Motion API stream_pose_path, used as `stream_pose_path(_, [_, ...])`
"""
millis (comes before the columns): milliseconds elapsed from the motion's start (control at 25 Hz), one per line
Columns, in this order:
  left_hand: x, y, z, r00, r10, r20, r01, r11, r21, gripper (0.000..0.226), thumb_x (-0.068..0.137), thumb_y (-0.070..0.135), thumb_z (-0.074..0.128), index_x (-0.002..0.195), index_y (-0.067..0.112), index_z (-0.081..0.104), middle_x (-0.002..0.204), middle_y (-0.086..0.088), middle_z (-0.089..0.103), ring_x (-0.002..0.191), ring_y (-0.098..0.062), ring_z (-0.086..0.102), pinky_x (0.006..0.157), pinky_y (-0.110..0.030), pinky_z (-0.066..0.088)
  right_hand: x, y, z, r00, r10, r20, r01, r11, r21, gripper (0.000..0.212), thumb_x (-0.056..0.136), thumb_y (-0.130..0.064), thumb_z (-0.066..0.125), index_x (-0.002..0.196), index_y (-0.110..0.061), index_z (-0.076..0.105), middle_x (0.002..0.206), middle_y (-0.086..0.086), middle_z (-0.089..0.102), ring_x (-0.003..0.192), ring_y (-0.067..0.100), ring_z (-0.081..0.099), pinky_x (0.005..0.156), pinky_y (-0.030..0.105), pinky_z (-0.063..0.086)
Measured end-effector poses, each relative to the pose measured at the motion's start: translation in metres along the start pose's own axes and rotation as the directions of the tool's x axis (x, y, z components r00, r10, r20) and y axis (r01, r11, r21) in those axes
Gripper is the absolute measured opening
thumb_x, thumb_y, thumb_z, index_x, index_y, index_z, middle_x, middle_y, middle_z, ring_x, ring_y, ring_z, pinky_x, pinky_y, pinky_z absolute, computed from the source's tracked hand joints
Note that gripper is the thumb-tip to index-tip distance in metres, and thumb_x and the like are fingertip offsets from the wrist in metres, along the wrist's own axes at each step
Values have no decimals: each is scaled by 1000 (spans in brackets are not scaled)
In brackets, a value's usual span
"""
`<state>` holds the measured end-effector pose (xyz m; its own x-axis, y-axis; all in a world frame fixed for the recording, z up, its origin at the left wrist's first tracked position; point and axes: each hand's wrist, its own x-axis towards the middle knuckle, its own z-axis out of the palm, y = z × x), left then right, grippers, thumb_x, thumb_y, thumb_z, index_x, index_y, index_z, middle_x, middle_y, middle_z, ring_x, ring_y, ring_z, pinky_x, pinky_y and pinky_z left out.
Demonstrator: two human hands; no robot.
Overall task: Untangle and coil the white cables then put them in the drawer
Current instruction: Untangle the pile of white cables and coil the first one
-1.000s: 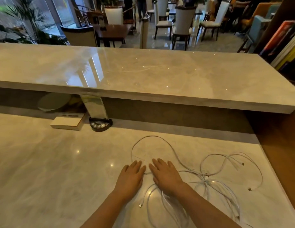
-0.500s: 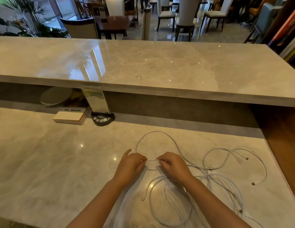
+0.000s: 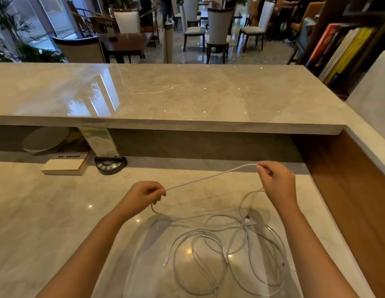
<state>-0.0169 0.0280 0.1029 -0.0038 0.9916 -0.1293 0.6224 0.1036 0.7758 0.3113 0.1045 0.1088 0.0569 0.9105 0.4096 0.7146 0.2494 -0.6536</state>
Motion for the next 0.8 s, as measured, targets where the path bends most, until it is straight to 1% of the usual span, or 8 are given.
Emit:
stream_pose_path(120, [3, 3, -6, 996, -56, 66, 60, 996, -66, 21, 92, 11, 52, 83, 19, 70, 74, -3, 66, 66, -9, 60, 67, -23, 53, 9, 10, -12, 980, 133, -148, -135, 991, -5, 18, 90, -13, 58, 100, -4, 69, 95, 14, 67, 81, 19, 57, 67, 26, 41])
stream_pose_path(200, [2, 9, -3, 987, -110, 118, 129, 977, -170, 22, 92, 7, 50, 88, 14, 70, 78, -7, 65, 72, -16, 62, 69, -24, 55, 4, 13, -10, 970, 183, -163, -195, 979, -58, 18, 90, -15, 58, 102, -6, 67, 97, 13, 66, 82, 22, 59, 66, 25, 40])
stream_pose_path(320, [-2, 33, 13, 986, -164, 0, 138, 831, -539, 20, 91, 6, 51, 92, 12, 69, 82, -8, 64, 76, -21, 61, 71, -27, 56, -14, 6, -2, 984, 176, 32, -164, 958, -235, 12, 92, -19, 55, 99, -10, 60, 87, 9, 66, 74, 24, 60, 60, 31, 49])
stream_pose_path(400, [-1, 53, 27, 981, -160, -111, 56, 778, -625, 19, 90, 9, 53, 93, 17, 70, 81, -4, 69, 72, -16, 61, 69, -27, 55, -27, -9, 8, 951, 160, 263, -74, 949, -307, 14, 91, -21, 55, 93, -10, 63, 84, 8, 66, 75, 24, 60, 62, 29, 47])
stream_pose_path(480, [0, 67, 44, 979, -113, -170, -7, 814, -581, 19, 88, 9, 57, 91, 22, 72, 79, 3, 73, 67, -10, 62, 63, -23, 54, -37, -27, 15, 893, 163, 419, -64, 968, -241, 14, 87, -26, 61, 87, -13, 68, 80, 4, 67, 74, 19, 61, 61, 27, 43])
stream_pose_path(600, [-1, 75, 64, 988, -11, -154, -58, 899, -435, 21, 86, 10, 61, 87, 27, 73, 77, 11, 73, 65, -2, 60, 57, -18, 50, -40, -54, 7, 807, 151, 570, -229, 971, 67, 14, 80, -27, 69, 74, -15, 71, 64, -7, 68, 58, 2, 59, 55, 15, 44])
stream_pose_path(680, [-4, 78, 75, 995, 59, -79, -82, 940, -332, 19, 88, 12, 60, 93, 24, 73, 80, 14, 70, 65, 3, 59, 57, -14, 46, -36, -72, -4, 784, 135, 605, -362, 892, 270, 15, 82, -20, 68, 70, -12, 72, 56, -7, 66, 47, -3, 53, 47, 8, 37])
stream_pose_path(800, [-11, 83, 87, 999, 46, 18, -37, 944, -328, 21, 92, 16, 54, 94, 21, 74, 79, 11, 69, 63, 5, 56, 57, -11, 44, -30, -82, -8, 818, 176, 548, -429, 821, 376, 17, 83, -16, 66, 70, -7, 71, 60, -1, 68, 46, -2, 55, 50, 10, 41])
